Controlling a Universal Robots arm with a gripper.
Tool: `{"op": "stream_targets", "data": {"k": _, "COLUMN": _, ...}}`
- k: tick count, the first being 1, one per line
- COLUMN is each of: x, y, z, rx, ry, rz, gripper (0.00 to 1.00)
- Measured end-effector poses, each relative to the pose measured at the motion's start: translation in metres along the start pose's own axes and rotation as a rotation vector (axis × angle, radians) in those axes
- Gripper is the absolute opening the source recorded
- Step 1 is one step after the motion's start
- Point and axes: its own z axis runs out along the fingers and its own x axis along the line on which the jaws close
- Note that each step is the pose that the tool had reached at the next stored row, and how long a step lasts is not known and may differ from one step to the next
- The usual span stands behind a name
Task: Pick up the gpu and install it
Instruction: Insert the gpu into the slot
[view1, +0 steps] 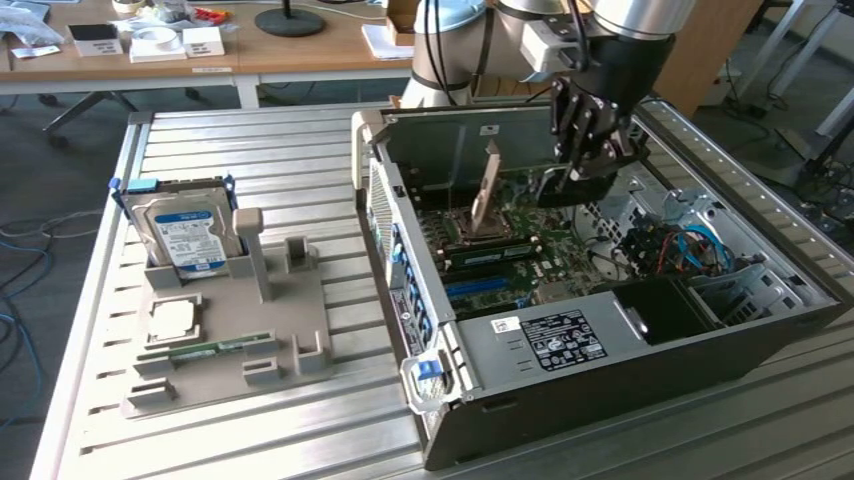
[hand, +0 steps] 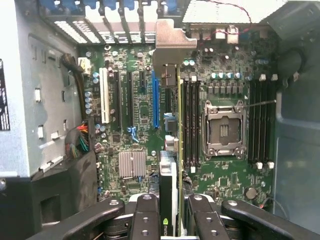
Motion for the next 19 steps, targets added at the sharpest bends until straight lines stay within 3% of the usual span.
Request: {"op": "stream_targets", "data": {"k": 19, "x": 0.0001, "y": 0.0035, "z": 0.0004, "rx": -0.0007, "ry": 0.001, "rz": -0.007, "gripper": 0.27}}
